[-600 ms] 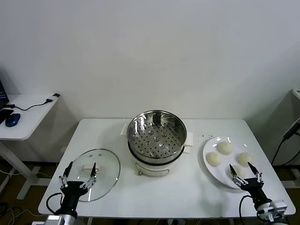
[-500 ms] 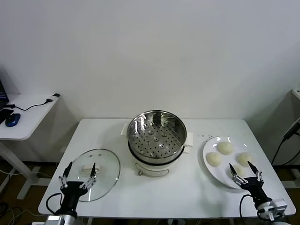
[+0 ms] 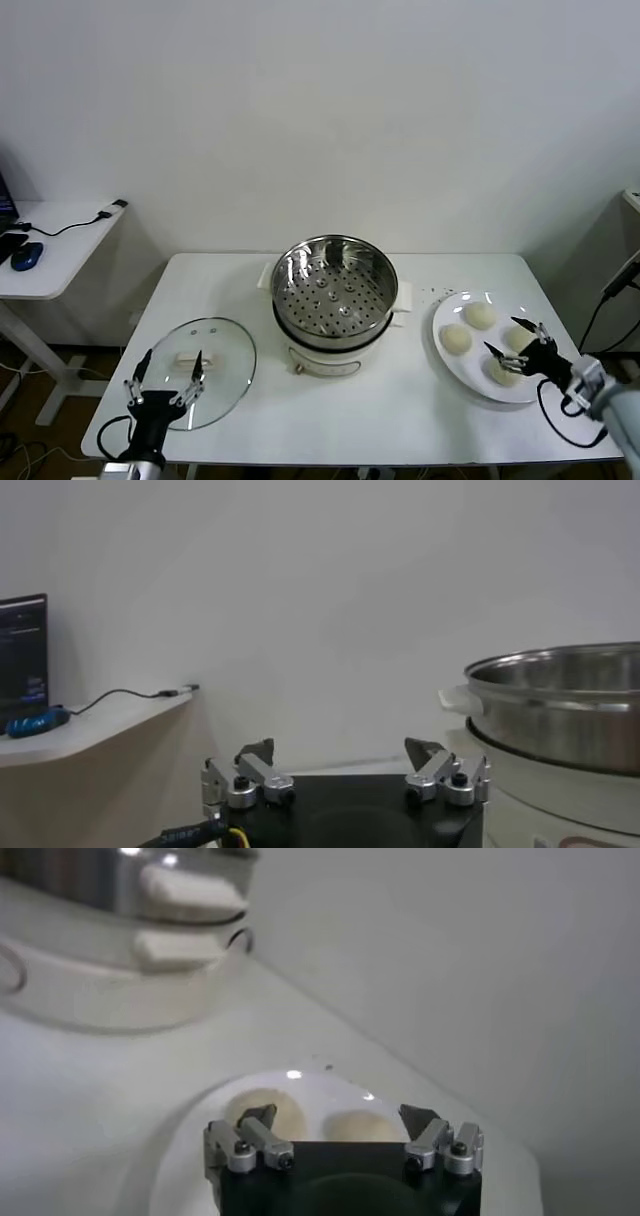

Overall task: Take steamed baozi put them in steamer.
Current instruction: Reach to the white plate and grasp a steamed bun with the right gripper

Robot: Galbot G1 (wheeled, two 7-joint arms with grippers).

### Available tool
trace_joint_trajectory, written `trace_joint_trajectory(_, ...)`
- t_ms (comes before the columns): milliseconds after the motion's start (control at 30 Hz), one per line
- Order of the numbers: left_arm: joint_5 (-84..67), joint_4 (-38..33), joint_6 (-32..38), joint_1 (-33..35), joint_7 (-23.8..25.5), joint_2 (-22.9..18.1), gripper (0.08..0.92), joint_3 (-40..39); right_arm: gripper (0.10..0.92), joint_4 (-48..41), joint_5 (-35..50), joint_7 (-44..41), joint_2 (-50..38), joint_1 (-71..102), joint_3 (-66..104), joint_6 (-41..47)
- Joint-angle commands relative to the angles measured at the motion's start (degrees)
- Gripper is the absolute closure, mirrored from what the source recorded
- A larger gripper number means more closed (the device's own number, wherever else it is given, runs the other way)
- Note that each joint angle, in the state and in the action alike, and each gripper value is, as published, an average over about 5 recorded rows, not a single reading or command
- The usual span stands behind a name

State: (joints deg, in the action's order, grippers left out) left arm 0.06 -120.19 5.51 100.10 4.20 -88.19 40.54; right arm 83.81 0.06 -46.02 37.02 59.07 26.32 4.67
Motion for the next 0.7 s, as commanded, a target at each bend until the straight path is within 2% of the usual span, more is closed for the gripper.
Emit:
trace_joint_trajectory(33,0.4,-0.1,-0.1,0.4,-0.5,0.2,0.177,0.1,0.203,-15.7,-9.4,-18.1,-14.4,-42.2,-41.2,-1.3)
trace_joint_trajectory(167,0.4,0.0,-0.2,0.3,-0.6,0.3,0.177,0.4,0.203,-22.1,-9.6,-20.7,-10.9,-59.2,-60.6,-2.2)
trace_joint_trajectory(300,0.4,0.2,-0.3,0.1,-0.7,0.3,0.177,0.5,0.203,-30.4,-9.8,-21.6,-4.7,-68.0,-70.4,-3.4)
trace_joint_trajectory(700,0.7,1.7,-0.4,-0.2,-0.9,0.2,0.177,1.1,0.203,-46.0,-9.7,-21.9,10.6,-68.0,-72.5,-4.6)
